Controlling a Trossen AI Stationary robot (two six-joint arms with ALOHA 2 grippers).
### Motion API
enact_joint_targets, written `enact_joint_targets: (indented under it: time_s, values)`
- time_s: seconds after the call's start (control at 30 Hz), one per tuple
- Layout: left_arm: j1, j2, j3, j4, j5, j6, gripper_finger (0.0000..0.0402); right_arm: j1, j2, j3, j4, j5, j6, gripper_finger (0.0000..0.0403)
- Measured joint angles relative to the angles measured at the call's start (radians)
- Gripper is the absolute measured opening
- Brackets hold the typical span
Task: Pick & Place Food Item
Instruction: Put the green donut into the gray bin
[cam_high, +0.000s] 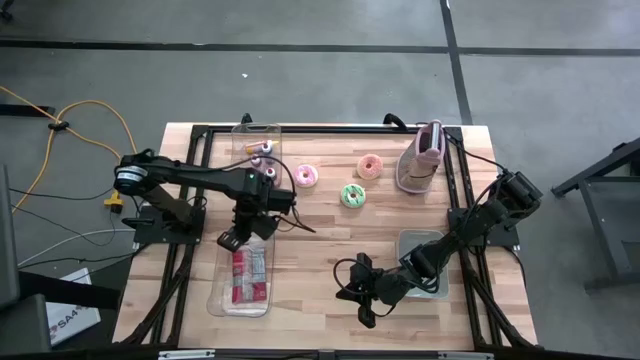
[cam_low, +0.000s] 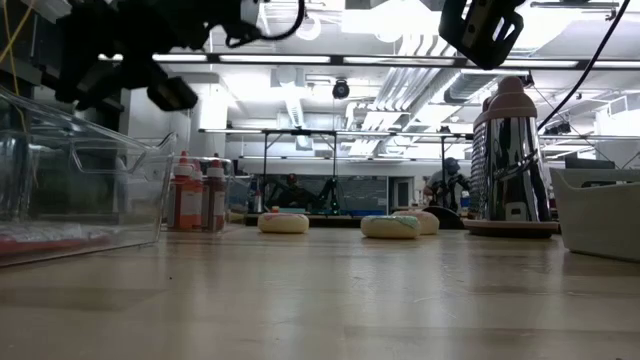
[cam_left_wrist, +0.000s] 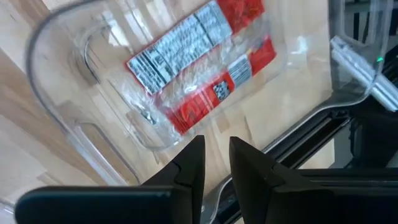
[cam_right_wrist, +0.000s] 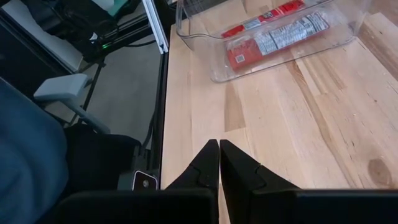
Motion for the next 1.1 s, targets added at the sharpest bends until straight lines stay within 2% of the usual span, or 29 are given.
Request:
enact_joint_targets:
  time_s: [0.5, 0.7, 0.87, 1.1]
  values:
    - [0.024, -0.087, 0.022, 0.042, -0.012, -0.021, 0.0070, -0.003, 0.000, 0.000, 0.000, 0.001, -0.001, 0.0002]
    - [0.131, -0.168, 0.023, 0.189, 0.003, -0.027, 0.0070, -0.018, 0.000, 0.000, 0.000, 0.001, -0.009, 0.0002]
    - [0.222, -0.230, 0.023, 0.326, 0.006, -0.106, 0.0070, -0.042, 0.000, 0.000, 0.000, 0.000, -0.059, 0.0002]
    - [0.292, -0.293, 0.023, 0.481, 0.006, -0.147, 0.0070, -0.112, 0.000, 0.000, 0.000, 0.001, -0.106, 0.0002]
